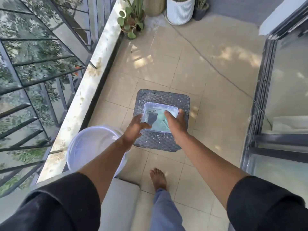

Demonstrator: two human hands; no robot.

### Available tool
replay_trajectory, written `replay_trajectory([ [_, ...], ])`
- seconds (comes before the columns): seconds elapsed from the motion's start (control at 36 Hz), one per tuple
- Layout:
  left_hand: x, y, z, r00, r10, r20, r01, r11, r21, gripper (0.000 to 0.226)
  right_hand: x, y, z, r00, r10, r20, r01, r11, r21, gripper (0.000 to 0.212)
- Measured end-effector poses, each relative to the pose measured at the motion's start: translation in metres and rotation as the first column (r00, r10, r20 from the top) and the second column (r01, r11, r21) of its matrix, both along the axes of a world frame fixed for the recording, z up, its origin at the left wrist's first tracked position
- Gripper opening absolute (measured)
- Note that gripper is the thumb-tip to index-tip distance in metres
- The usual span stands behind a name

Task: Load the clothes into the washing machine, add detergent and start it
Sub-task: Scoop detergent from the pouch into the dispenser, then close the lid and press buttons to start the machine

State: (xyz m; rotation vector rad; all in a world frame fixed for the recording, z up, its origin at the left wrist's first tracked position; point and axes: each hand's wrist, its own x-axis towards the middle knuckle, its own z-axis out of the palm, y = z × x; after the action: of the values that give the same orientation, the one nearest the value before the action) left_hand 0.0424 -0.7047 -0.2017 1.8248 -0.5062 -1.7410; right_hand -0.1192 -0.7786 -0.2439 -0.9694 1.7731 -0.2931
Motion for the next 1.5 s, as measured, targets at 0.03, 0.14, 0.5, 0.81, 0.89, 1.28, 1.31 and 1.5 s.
replay_trajectory([
  [0.03, -0.001, 0.004, 0.009, 1.000, 0.023, 0.004, -0.023, 1.000, -0.015, 0.105, 0.001, 0.002, 0.006, 0.999, 0.021, -0.028, -0.022, 0.999, -0.038, 0.075],
  [0.14, -0.003, 0.023, 0.043, 0.996, 0.090, 0.021, -0.090, 0.996, 0.003, 0.070, 0.009, 0.015, 0.037, 0.981, 0.128, -0.147, -0.149, 0.979, -0.140, 0.082],
  [0.5, 0.046, 0.138, 0.178, 0.900, 0.414, 0.136, -0.392, 0.906, -0.163, 0.064, 0.069, 0.081, 0.163, 0.885, 0.465, 0.018, -0.451, 0.867, -0.213, 0.070],
  [0.81, 0.080, 0.296, 0.248, 0.704, 0.675, 0.221, -0.599, 0.732, -0.326, 0.047, 0.125, 0.198, 0.249, 0.658, 0.746, 0.101, -0.664, 0.638, -0.391, 0.055],
  [0.89, 0.078, 0.344, 0.259, 0.640, 0.740, 0.208, -0.643, 0.663, -0.383, 0.042, 0.141, 0.240, 0.268, 0.592, 0.793, 0.143, -0.680, 0.587, -0.439, 0.045],
  [1.28, 0.065, 0.540, 0.272, 0.321, 0.931, 0.176, -0.829, 0.366, -0.422, 0.022, 0.205, 0.435, 0.304, 0.218, 0.962, 0.167, -0.818, 0.273, -0.506, 0.021],
  [1.31, 0.066, 0.553, 0.272, 0.291, 0.945, 0.151, -0.847, 0.328, -0.419, 0.022, 0.209, 0.448, 0.306, 0.197, 0.965, 0.174, -0.830, 0.258, -0.495, 0.024],
  [1.5, 0.073, 0.633, 0.245, 0.071, 0.996, -0.058, -0.969, 0.055, -0.241, 0.027, 0.244, 0.529, 0.281, 0.159, 0.952, 0.262, -0.923, 0.237, -0.302, 0.041],
])
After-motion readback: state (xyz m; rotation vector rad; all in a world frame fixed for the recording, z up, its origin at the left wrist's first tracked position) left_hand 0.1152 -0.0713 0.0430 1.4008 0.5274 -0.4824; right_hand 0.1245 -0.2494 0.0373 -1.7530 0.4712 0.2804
